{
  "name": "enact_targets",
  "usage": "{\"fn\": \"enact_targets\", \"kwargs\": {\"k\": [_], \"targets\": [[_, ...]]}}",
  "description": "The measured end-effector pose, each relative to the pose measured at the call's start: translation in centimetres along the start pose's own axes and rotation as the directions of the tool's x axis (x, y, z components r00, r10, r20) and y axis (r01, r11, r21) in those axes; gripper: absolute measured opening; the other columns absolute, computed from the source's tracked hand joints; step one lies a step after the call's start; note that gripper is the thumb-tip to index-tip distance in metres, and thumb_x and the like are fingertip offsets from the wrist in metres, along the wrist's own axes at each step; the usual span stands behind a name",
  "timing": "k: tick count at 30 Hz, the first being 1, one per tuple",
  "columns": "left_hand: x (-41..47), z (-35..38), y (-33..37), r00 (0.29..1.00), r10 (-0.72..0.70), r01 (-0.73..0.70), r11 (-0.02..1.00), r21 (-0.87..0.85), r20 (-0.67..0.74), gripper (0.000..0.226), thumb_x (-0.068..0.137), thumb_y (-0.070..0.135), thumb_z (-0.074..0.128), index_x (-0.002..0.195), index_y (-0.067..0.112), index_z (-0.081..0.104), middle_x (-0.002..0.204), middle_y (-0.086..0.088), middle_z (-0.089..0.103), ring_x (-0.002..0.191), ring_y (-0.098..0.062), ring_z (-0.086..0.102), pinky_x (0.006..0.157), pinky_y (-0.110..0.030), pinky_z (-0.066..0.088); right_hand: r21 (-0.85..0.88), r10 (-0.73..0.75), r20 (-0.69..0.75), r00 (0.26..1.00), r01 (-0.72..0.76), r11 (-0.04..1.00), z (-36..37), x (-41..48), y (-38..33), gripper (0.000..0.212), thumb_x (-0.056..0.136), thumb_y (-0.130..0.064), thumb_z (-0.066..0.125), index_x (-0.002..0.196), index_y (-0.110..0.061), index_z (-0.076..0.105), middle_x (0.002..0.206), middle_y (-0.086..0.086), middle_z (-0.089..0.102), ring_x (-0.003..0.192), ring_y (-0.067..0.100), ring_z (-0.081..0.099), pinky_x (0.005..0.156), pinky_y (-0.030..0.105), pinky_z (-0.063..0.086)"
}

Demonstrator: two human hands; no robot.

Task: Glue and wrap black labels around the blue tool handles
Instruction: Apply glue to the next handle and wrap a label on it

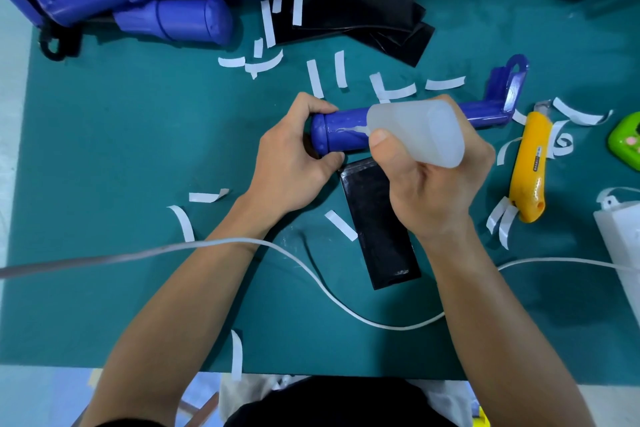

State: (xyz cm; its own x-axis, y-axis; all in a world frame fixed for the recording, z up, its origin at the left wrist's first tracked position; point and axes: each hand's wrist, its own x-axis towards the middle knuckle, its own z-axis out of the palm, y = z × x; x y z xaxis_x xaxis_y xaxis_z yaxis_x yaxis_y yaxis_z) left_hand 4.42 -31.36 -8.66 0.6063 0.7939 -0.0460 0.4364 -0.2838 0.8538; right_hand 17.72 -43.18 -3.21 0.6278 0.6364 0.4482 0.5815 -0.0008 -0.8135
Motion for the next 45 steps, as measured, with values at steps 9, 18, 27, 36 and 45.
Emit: {"fn": "enact_targets", "kwargs": {"k": [9,18,27,36,45], "targets": [[-0.1,-0.2,0.3,1.0,-0.014,0.014,1.0,0.002,0.023,0.054,0.07,0.019,0.08,0.113,0.036,0.053,0.096,0.012,0.069,0.069,-0.021,0.062,0.073,-0.039,0.055,-0.015,-0.014,-0.019,1.0,0.014,1.0,-0.5,0.2,0.1,0.032,0.09,-0.022,0.07,0.079,0.008,0.066,0.069,0.006,0.054,0.057,0.032,0.053,0.051,0.039,0.044],[-0.1,-0.2,0.5,1.0,-0.021,0.021,1.0,-0.002,0.02,0.055,0.069,0.021,0.081,0.112,0.039,0.052,0.099,0.013,0.069,0.069,-0.02,0.062,0.072,-0.035,0.055,-0.08,-0.041,-0.029,0.999,0.038,0.996,-0.9,0.6,0.4,0.03,0.091,-0.021,0.069,0.08,0.007,0.068,0.066,0.015,0.06,0.057,0.036,0.056,0.05,0.042,0.046],[-0.1,-0.2,0.5,1.0,-0.008,0.008,1.0,-0.006,0.015,0.055,0.069,0.021,0.081,0.112,0.04,0.052,0.104,0.016,0.067,0.065,-0.016,0.059,0.07,-0.029,0.053,-0.096,-0.043,-0.049,0.998,0.039,0.995,-1.4,0.9,0.6,0.032,0.09,-0.02,0.069,0.074,0.008,0.064,0.064,0.017,0.056,0.055,0.035,0.052,0.05,0.041,0.041],[-0.1,-0.1,0.4,1.0,0.003,-0.003,1.0,-0.014,0.006,0.056,0.068,0.02,0.082,0.112,0.039,0.051,0.106,0.02,0.067,0.067,-0.017,0.059,0.07,-0.028,0.053,-0.137,-0.062,-0.049,0.997,0.055,0.989,-1.9,1.1,0.5,0.032,0.09,-0.02,0.068,0.074,0.007,0.065,0.064,0.014,0.055,0.058,0.027,0.048,0.051,0.038,0.04],[0.0,-0.1,0.2,1.0,0.012,-0.012,1.0,-0.006,0.005,0.057,0.068,0.02,0.083,0.113,0.039,0.053,0.106,0.022,0.066,0.068,-0.017,0.06,0.068,-0.019,0.049,-0.164,-0.052,-0.05,0.997,0.043,0.986,-2.2,1.3,0.3,0.033,0.089,-0.02,0.067,0.071,0.008,0.063,0.061,0.017,0.054,0.054,0.034,0.049,0.049,0.041,0.039]]}}
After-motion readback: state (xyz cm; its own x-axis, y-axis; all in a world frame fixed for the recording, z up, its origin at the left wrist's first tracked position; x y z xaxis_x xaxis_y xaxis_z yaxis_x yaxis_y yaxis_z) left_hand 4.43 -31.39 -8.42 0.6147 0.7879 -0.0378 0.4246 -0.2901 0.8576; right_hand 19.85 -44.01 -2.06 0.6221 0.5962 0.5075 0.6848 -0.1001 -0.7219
